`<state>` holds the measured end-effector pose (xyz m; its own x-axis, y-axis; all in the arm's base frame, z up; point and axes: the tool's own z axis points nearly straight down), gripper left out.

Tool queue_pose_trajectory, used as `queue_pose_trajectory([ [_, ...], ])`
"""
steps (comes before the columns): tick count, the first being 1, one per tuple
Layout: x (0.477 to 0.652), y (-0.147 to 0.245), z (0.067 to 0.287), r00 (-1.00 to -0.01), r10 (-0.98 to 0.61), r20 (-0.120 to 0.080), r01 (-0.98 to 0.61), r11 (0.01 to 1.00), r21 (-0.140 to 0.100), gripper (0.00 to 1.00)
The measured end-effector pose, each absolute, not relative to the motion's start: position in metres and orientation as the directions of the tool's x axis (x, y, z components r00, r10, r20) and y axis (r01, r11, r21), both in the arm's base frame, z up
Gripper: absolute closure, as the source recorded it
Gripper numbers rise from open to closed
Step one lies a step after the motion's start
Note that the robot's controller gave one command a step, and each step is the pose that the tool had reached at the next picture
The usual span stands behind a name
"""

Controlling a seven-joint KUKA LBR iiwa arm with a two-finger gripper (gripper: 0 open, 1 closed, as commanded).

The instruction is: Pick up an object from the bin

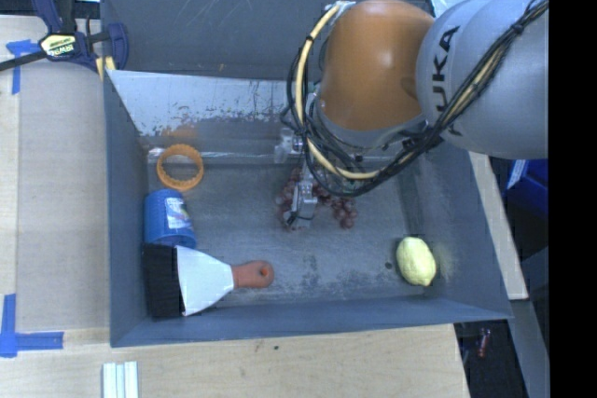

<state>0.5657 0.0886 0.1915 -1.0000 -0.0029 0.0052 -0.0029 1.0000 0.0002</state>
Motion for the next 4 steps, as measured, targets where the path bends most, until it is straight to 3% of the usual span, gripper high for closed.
queue_pose_trajectory([
  [1,0.567,0.088,0.196,-1.000,0.001,-0.003,0.001,1.000,0.001,0.00],
  [2,0.589,0.005,0.070,-0.999,-0.042,-0.011,-0.042,0.999,0.001,0.00],
  [3,0.612,-0.005,0.072,-0.941,-0.338,-0.017,-0.338,0.941,-0.003,0.00],
  [4,0.592,0.007,0.075,-0.998,-0.052,-0.019,-0.052,0.999,0.002,0.00],
])
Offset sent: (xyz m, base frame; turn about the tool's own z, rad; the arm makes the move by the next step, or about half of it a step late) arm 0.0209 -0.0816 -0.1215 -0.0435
